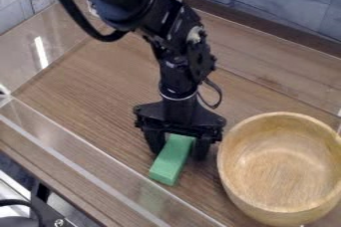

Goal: Put green stick into wooden bowl

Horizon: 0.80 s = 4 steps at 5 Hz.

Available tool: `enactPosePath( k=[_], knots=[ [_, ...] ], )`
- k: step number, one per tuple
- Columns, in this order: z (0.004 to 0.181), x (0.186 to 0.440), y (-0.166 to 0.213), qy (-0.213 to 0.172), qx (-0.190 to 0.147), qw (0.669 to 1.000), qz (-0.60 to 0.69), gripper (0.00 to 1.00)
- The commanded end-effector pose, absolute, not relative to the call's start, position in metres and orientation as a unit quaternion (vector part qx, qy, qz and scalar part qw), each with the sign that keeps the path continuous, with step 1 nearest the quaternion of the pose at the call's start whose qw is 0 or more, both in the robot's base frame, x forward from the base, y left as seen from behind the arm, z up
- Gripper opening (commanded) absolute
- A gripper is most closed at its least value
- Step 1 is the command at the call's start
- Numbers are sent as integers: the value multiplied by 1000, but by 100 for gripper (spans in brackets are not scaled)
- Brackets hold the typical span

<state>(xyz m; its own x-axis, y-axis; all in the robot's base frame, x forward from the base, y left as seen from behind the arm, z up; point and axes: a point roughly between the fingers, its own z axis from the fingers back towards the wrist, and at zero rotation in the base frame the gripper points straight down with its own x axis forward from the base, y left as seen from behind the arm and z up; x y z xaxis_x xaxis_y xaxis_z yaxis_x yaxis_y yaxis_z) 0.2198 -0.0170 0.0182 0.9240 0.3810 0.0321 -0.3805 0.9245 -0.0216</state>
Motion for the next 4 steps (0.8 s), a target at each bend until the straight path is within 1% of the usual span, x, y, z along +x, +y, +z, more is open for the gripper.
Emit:
enactPosePath(
  k=[1, 2, 4],
  knots=[
    [27, 219, -16, -41, -13, 978, 204, 100],
    [26, 215, -14, -47, -13, 975, 215, 100],
    [26, 232, -12, -54, -12, 969, 242, 100]
  ],
)
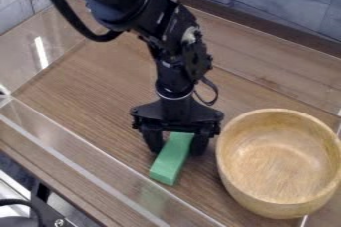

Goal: Put green stick into wooden bowl

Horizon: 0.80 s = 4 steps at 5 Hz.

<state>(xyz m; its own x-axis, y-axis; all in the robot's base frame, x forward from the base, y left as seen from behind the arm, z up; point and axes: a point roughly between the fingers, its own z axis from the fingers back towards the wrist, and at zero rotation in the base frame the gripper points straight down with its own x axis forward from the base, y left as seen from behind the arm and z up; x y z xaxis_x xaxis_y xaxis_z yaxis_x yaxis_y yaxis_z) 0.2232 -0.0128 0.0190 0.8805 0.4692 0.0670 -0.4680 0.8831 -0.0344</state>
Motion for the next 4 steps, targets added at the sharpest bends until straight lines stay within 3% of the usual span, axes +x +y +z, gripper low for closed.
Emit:
enactPosePath(
  k=[1, 3, 4],
  knots=[
    [26, 232, -12, -54, -12, 969, 239, 0],
    [38, 240, -18, -53, -7, 959, 280, 0],
    [35, 238, -19, -51, -6, 964, 262, 0]
  ],
)
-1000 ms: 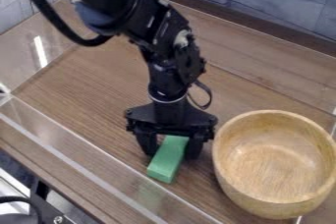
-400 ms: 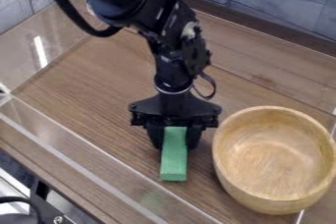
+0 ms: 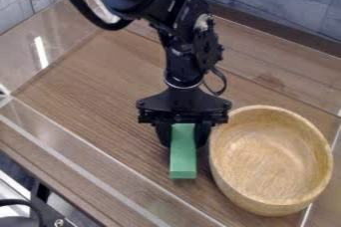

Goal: Put green stick into wooden bowl

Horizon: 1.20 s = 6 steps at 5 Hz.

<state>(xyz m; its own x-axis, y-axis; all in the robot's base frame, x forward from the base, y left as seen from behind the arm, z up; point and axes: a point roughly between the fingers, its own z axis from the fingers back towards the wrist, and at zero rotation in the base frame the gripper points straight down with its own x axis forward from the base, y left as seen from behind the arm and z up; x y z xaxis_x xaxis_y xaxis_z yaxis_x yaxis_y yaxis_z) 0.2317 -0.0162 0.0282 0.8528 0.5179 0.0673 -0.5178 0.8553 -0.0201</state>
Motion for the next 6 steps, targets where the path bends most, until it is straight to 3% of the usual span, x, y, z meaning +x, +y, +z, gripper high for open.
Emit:
enactPosePath(
  k=[1, 3, 6],
  knots=[
    [32, 237, -20, -50, -6, 969, 243, 0],
    [21, 236, -48, -45, -5, 983, 175, 0],
    [57, 232, -43, -46, 1, 986, 159, 0]
  ],
)
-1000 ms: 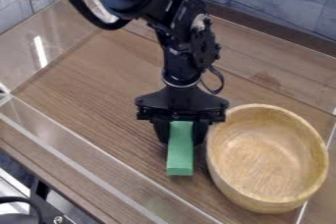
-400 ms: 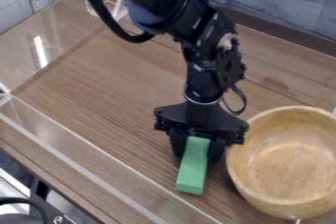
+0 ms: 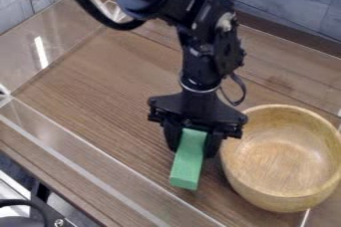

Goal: Put green stick into wooden bowl

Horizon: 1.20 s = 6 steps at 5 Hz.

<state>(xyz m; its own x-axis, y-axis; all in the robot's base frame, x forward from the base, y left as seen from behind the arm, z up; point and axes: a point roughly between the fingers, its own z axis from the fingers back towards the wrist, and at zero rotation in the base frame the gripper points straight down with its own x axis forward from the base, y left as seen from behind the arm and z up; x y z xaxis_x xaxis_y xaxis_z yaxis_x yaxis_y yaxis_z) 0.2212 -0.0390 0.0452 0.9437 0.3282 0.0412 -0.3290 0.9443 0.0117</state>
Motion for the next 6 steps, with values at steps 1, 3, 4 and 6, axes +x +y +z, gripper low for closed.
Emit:
enactPosePath(
  k=[1, 3, 4, 6],
  knots=[
    [60, 227, -47, -45, 2, 988, 149, 0],
    [65, 222, -55, -41, 4, 991, 129, 0],
    [68, 222, -60, -40, 4, 992, 119, 0],
    [79, 228, -80, -39, 8, 993, 113, 0]
  ],
)
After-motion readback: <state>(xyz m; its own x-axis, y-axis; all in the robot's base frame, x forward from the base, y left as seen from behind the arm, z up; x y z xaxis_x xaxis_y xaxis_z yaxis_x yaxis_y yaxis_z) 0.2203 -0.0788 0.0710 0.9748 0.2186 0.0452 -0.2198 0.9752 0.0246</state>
